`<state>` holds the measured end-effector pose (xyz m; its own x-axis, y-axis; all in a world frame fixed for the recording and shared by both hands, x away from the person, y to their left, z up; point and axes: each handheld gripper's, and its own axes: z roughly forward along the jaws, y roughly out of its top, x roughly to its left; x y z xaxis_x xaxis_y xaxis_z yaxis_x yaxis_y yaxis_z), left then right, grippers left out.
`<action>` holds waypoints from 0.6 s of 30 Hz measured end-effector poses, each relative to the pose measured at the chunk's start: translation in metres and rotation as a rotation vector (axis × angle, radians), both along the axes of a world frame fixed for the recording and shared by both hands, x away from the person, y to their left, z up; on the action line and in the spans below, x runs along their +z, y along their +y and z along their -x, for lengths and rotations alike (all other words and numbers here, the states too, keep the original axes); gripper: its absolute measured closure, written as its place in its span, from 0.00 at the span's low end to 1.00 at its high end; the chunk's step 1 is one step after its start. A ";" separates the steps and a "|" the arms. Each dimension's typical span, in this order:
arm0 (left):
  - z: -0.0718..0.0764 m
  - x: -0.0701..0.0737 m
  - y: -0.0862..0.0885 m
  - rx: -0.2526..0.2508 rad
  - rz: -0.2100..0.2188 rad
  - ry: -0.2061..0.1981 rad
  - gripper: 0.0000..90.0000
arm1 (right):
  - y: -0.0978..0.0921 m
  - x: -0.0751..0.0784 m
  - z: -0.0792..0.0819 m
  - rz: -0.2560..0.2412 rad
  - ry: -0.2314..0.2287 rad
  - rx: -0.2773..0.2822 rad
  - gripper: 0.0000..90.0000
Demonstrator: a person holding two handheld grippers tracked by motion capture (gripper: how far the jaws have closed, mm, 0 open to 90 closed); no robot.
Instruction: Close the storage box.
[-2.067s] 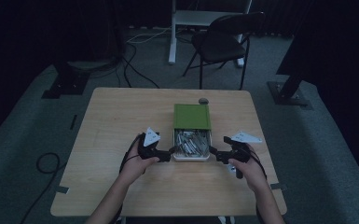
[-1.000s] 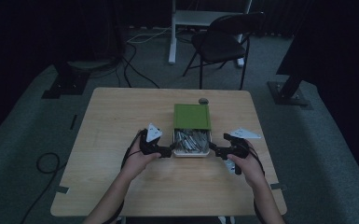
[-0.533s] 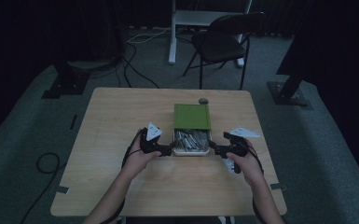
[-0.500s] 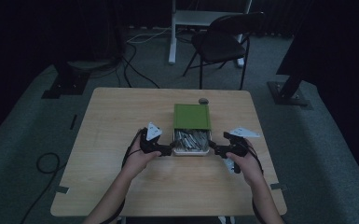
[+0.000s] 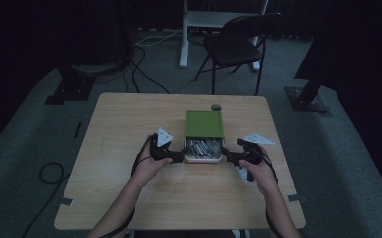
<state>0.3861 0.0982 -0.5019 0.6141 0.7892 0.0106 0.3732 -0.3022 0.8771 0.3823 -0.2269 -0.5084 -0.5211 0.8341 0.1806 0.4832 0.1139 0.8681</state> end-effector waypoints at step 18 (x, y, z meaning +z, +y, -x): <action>-0.011 0.000 -0.002 0.018 -0.008 -0.002 0.10 | 0.003 -0.001 -0.007 0.010 -0.011 -0.040 0.15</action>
